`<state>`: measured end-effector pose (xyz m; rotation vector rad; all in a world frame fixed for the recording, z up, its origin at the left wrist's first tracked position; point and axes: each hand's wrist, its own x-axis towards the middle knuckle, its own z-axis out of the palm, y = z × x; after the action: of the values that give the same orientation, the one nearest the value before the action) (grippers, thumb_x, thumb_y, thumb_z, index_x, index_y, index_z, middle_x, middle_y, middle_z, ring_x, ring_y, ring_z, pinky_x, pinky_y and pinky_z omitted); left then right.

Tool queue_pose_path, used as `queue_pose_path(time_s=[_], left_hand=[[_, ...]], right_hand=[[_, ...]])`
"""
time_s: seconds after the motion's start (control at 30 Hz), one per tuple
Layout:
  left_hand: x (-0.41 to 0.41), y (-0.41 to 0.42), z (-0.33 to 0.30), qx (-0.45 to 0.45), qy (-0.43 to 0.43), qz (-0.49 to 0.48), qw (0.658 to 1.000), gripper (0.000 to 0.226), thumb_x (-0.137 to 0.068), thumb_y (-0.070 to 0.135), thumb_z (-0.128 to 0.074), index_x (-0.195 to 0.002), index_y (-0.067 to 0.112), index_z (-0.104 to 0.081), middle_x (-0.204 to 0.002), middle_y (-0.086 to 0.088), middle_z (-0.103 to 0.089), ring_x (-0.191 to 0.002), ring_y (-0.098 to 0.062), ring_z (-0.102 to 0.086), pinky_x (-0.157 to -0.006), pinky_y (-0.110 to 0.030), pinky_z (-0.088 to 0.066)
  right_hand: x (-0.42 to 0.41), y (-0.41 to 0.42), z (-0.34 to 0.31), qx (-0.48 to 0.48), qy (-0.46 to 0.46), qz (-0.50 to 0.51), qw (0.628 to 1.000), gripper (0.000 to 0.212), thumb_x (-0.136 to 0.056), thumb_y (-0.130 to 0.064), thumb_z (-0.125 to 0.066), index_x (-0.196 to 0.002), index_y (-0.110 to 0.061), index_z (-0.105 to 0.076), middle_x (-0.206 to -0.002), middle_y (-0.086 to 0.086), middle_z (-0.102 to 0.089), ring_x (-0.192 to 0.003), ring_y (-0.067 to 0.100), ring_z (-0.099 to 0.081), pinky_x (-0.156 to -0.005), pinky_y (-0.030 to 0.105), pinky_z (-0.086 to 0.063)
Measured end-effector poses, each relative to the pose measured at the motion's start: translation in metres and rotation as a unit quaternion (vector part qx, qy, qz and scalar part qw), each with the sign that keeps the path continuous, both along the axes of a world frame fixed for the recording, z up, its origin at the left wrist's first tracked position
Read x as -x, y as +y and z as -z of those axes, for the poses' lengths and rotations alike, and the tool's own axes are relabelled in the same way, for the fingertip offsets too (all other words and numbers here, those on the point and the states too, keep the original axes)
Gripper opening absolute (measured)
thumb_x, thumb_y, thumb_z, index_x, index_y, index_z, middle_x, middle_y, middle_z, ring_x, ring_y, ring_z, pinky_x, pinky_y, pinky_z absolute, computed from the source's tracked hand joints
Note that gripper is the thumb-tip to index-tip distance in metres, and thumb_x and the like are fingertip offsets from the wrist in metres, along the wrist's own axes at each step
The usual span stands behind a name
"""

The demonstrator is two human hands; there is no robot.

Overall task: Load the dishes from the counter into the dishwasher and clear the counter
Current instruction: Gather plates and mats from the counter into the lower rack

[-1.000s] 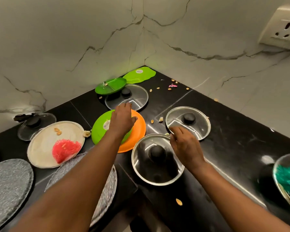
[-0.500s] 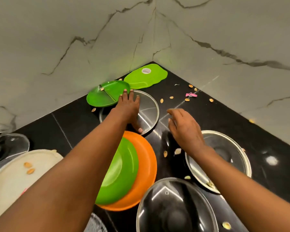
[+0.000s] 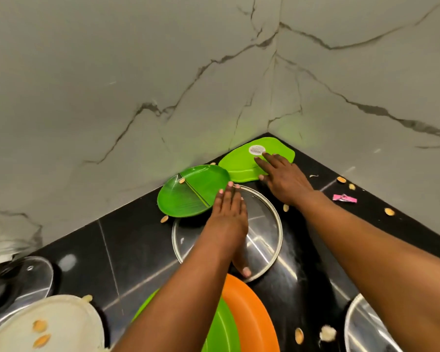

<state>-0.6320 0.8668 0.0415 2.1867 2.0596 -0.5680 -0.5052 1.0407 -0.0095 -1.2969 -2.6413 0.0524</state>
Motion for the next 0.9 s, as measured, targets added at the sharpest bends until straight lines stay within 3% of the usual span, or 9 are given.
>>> queue_pose_path(time_s=[0.13,0.23,0.33,0.43,0.5,0.57,0.63,0.77,0.9], left_hand=[[0.0,0.003,0.0,0.028,0.013,-0.004,1.0,0.142,-0.06,0.051,-0.085,-0.148,-0.008,0.009,-0.155,-0.027,0.02,-0.141,-0.043,0.026,-0.115,-0.052,0.015],[-0.002,0.003,-0.002,0.033,0.023,-0.004,0.999,0.145,-0.058,0.052,-0.086,-0.148,-0.007,0.01,-0.155,-0.027,0.021,-0.141,-0.044,0.026,-0.116,-0.053,0.012],[-0.004,0.003,-0.004,0.042,0.033,-0.01,0.999,0.148,-0.054,0.053,-0.087,-0.148,-0.008,0.01,-0.155,-0.028,0.021,-0.14,-0.045,0.026,-0.116,-0.054,0.011],[-0.005,0.004,-0.006,0.052,0.038,-0.013,0.998,0.15,-0.054,0.054,-0.087,-0.148,-0.008,0.011,-0.155,-0.028,0.021,-0.14,-0.045,0.026,-0.114,-0.055,0.012],[-0.006,0.005,-0.007,0.059,0.039,-0.016,0.997,0.151,-0.053,0.055,-0.087,-0.148,-0.007,0.011,-0.155,-0.028,0.022,-0.14,-0.045,0.027,-0.114,-0.054,0.012],[-0.006,0.005,-0.008,0.063,0.04,-0.017,0.997,0.149,-0.054,0.054,-0.087,-0.148,-0.007,0.01,-0.155,-0.027,0.021,-0.14,-0.045,0.026,-0.114,-0.054,0.012],[-0.007,0.006,-0.008,0.064,0.043,-0.019,0.997,0.148,-0.055,0.054,-0.087,-0.148,-0.007,0.011,-0.155,-0.027,0.021,-0.14,-0.045,0.026,-0.114,-0.054,0.012],[-0.005,0.006,-0.008,0.067,0.043,-0.018,0.997,0.15,-0.055,0.057,-0.086,-0.148,-0.007,0.013,-0.155,-0.027,0.023,-0.139,-0.045,0.028,-0.113,-0.054,0.013],[-0.005,0.006,-0.007,0.067,0.049,-0.017,0.996,0.149,-0.056,0.058,-0.085,-0.148,-0.007,0.013,-0.155,-0.027,0.022,-0.14,-0.045,0.027,-0.113,-0.055,0.012]], right_hand=[[-0.003,-0.002,0.009,0.011,0.016,0.005,1.0,0.057,-0.099,-0.042,-0.045,-0.15,-0.018,-0.033,-0.153,0.006,-0.036,-0.139,0.029,-0.03,-0.105,0.043,-0.035],[-0.016,-0.017,0.006,-0.051,-0.022,-0.004,0.998,0.057,-0.094,-0.042,-0.055,-0.14,-0.01,-0.047,-0.128,0.017,-0.053,-0.113,0.038,-0.047,-0.083,0.046,-0.048],[-0.031,-0.037,0.001,-0.07,-0.059,0.026,0.995,0.059,-0.085,-0.046,-0.065,-0.127,-0.005,-0.059,-0.111,0.02,-0.057,-0.098,0.04,-0.052,-0.066,0.044,-0.048],[-0.042,-0.053,-0.002,-0.083,-0.072,0.051,0.993,0.06,-0.08,-0.054,-0.066,-0.116,-0.006,-0.063,-0.109,0.017,-0.056,-0.1,0.036,-0.05,-0.072,0.043,-0.046],[-0.049,-0.058,-0.005,-0.071,-0.076,0.063,0.993,0.061,-0.081,-0.061,-0.061,-0.117,-0.012,-0.06,-0.117,0.017,-0.051,-0.112,0.037,-0.044,-0.091,0.047,-0.043],[-0.056,-0.06,-0.005,-0.003,-0.052,0.081,0.995,0.065,-0.084,-0.065,-0.055,-0.129,-0.018,-0.05,-0.142,0.021,-0.035,-0.138,0.041,-0.024,-0.11,0.058,-0.025],[-0.059,-0.058,-0.007,0.069,-0.068,0.096,0.991,0.073,-0.088,-0.068,-0.044,-0.142,-0.021,-0.033,-0.157,0.02,-0.016,-0.146,0.04,-0.008,-0.112,0.062,-0.017],[-0.051,-0.062,-0.018,0.006,-0.204,0.101,0.974,0.081,-0.092,-0.07,-0.026,-0.147,-0.011,-0.018,-0.147,0.034,-0.029,-0.132,0.049,-0.034,-0.094,0.056,-0.044],[-0.044,-0.069,-0.025,-0.009,-0.273,0.166,0.948,0.071,-0.101,-0.053,-0.022,-0.149,-0.001,-0.013,-0.12,0.044,-0.051,-0.109,0.056,-0.053,-0.083,0.053,-0.051]])
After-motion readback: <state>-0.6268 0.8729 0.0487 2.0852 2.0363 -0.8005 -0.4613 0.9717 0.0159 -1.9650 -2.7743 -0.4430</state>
